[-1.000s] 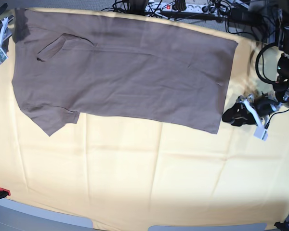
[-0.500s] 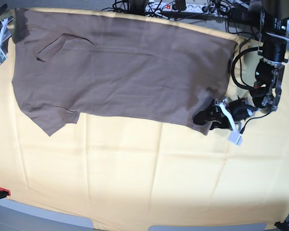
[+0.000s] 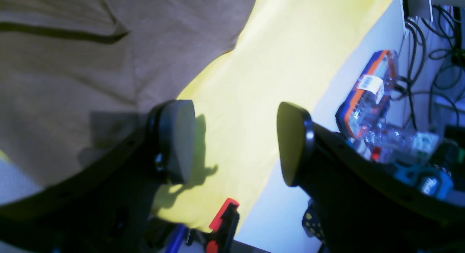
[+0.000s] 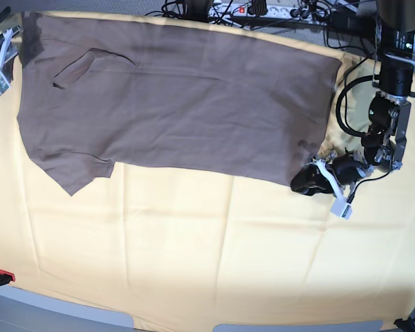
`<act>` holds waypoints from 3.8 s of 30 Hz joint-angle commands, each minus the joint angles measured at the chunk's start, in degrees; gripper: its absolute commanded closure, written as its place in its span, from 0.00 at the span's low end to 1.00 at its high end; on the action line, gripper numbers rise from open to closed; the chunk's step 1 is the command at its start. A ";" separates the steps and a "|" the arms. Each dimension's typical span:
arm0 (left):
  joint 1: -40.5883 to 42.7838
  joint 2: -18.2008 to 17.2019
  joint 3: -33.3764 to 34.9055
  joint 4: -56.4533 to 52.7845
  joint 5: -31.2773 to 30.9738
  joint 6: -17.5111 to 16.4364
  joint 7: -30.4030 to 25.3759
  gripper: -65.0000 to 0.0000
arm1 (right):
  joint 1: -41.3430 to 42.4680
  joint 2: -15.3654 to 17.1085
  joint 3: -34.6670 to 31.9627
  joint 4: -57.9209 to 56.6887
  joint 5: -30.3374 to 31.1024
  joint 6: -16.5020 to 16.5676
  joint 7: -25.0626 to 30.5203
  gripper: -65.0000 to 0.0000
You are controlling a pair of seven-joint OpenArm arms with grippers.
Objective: Fold the T-shirt properly
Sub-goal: 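Move the right gripper to the sleeve-side corner of that edge and grasp, then lift the grasped edge with both grippers and fold it over toward the arms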
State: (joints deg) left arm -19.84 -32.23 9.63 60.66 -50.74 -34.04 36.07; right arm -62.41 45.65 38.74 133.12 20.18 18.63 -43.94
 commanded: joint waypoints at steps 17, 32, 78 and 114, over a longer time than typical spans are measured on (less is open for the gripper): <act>-0.85 -0.61 -0.22 0.33 -3.15 -3.48 0.81 1.00 | 24.59 -6.23 -1.57 -14.62 15.41 6.82 8.39 0.42; -0.81 -0.63 -0.22 0.33 -3.10 -3.48 0.85 1.00 | 62.49 -11.61 -12.90 -60.63 28.04 17.88 1.38 0.42; -5.64 1.01 -0.31 0.33 7.45 0.94 -9.62 1.00 | 72.89 -11.39 -12.90 -70.95 24.87 21.37 2.78 1.00; -2.86 -0.74 -0.33 2.78 -8.79 -5.96 1.07 1.00 | 61.00 -9.86 -12.87 -58.14 27.82 21.37 -1.16 1.00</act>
State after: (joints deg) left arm -21.28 -32.14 9.78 62.43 -58.15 -39.48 38.28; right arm -2.20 34.06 25.32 74.11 47.05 39.92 -46.30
